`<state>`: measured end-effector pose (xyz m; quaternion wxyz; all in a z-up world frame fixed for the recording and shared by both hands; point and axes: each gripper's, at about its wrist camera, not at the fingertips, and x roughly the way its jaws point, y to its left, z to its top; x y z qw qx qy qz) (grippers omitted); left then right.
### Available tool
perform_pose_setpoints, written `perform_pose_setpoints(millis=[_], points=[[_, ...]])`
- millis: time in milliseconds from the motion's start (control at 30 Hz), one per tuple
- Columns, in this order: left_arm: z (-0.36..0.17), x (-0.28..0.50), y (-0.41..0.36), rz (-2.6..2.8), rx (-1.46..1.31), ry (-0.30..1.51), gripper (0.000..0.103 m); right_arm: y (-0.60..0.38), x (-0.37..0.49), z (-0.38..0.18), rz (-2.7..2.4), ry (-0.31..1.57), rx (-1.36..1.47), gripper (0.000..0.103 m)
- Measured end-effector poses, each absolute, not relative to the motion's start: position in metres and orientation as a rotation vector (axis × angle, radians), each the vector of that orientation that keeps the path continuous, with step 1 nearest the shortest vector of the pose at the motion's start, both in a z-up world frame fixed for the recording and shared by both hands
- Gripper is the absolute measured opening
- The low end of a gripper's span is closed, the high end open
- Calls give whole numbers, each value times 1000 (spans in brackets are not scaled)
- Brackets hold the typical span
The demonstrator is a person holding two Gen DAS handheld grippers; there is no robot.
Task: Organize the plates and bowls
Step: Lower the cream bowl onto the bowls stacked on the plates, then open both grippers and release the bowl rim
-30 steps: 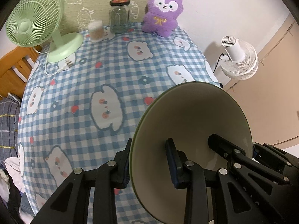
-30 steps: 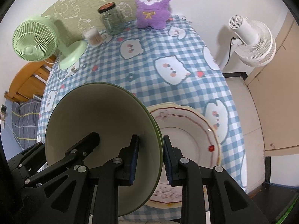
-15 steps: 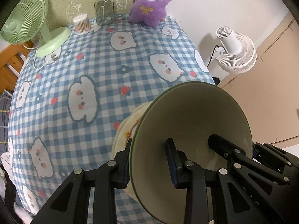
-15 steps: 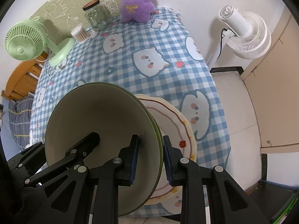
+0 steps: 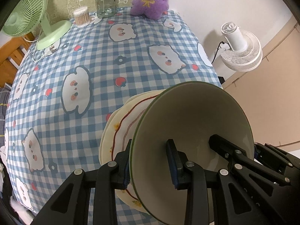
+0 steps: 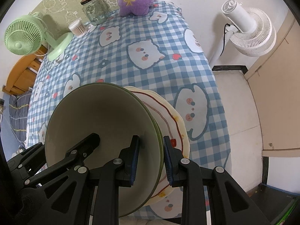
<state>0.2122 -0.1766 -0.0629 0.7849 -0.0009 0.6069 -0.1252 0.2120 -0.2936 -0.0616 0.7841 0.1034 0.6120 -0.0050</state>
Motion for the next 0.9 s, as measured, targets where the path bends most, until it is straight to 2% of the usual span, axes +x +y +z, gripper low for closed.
perform_pose_setpoints(millis=[300, 433, 533, 667, 800, 900], points=[[-66, 214, -173, -255, -26, 1300, 32, -293, 215, -62, -10, 1299, 216, 29], [-59, 214, -173, -237, 26, 1250, 36, -293, 215, -62, -28, 1289, 226, 29], [-57, 213, -171, -238, 49, 1236, 40, -287, 213, -58, -46, 1261, 182, 30], [-61, 215, -166, -256, 38, 1254, 55, -292, 213, -55, -85, 1243, 223, 30], [-53, 215, -162, -264, 51, 1207, 63, -300, 211, -53, -117, 1225, 291, 37], [-49, 214, -160, -279, 65, 1179, 68, -296, 210, -47, -131, 1190, 258, 38]])
